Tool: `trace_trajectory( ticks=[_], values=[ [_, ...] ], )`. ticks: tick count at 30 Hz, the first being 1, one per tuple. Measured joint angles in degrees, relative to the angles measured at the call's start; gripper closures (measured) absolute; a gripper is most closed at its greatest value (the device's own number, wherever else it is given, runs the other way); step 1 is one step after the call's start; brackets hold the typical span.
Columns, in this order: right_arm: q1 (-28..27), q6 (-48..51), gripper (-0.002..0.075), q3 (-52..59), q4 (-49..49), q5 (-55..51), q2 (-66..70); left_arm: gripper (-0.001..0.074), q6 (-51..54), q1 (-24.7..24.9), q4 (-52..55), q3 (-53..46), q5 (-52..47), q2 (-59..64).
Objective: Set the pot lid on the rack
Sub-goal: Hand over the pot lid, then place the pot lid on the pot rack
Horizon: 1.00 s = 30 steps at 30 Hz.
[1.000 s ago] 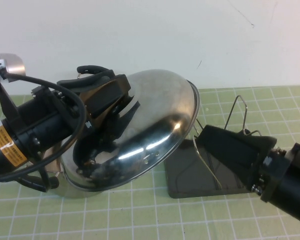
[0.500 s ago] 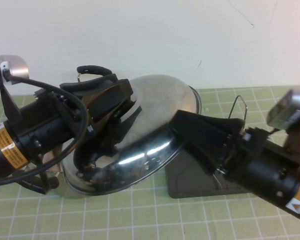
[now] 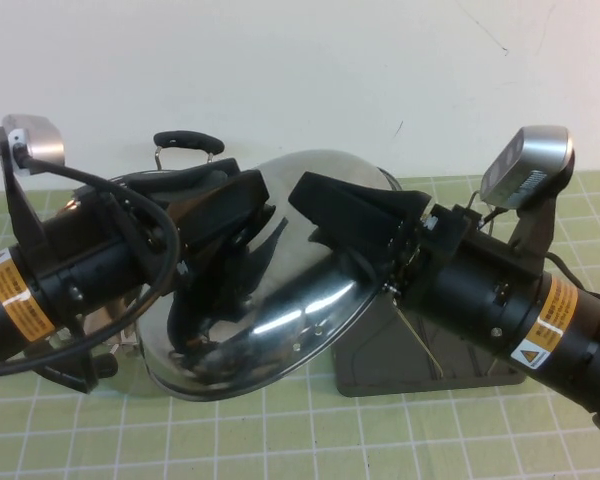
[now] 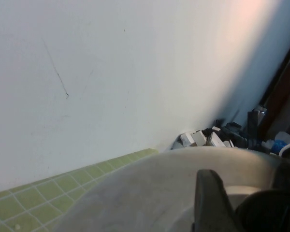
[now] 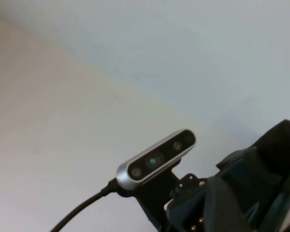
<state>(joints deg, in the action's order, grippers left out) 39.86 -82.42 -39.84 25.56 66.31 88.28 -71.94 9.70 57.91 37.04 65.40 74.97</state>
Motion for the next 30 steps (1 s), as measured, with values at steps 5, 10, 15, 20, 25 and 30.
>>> trace_trajectory(
  ticks=[5,10,15,20,25,30],
  values=[
    [0.0,0.3,0.051,0.0,0.0,0.3,0.0,0.0426,0.7,0.0,-0.2,0.0,-0.1,0.0],
    [0.0,-0.1,0.0554,0.0,0.8,0.0,0.0,0.0426,2.2,0.0,-0.3,0.1,-0.3,0.0],
    [-0.7,2.4,0.0601,0.0,4.0,-0.9,0.1,0.0331,2.2,0.0,-1.0,0.1,0.2,0.0],
    [-2.7,3.0,0.0601,-0.3,10.2,-1.8,-0.9,0.0206,0.9,-1.9,-1.1,0.1,0.9,0.0],
    [-5.8,3.4,0.0601,-0.7,15.1,-2.4,-4.6,0.019,-4.5,-7.4,-1.3,0.1,1.5,0.0],
    [-10.7,3.6,0.0601,-2.1,23.9,-3.7,-10.1,0.0205,-12.5,-14.3,0.2,0.1,1.1,-1.2]
  ],
)
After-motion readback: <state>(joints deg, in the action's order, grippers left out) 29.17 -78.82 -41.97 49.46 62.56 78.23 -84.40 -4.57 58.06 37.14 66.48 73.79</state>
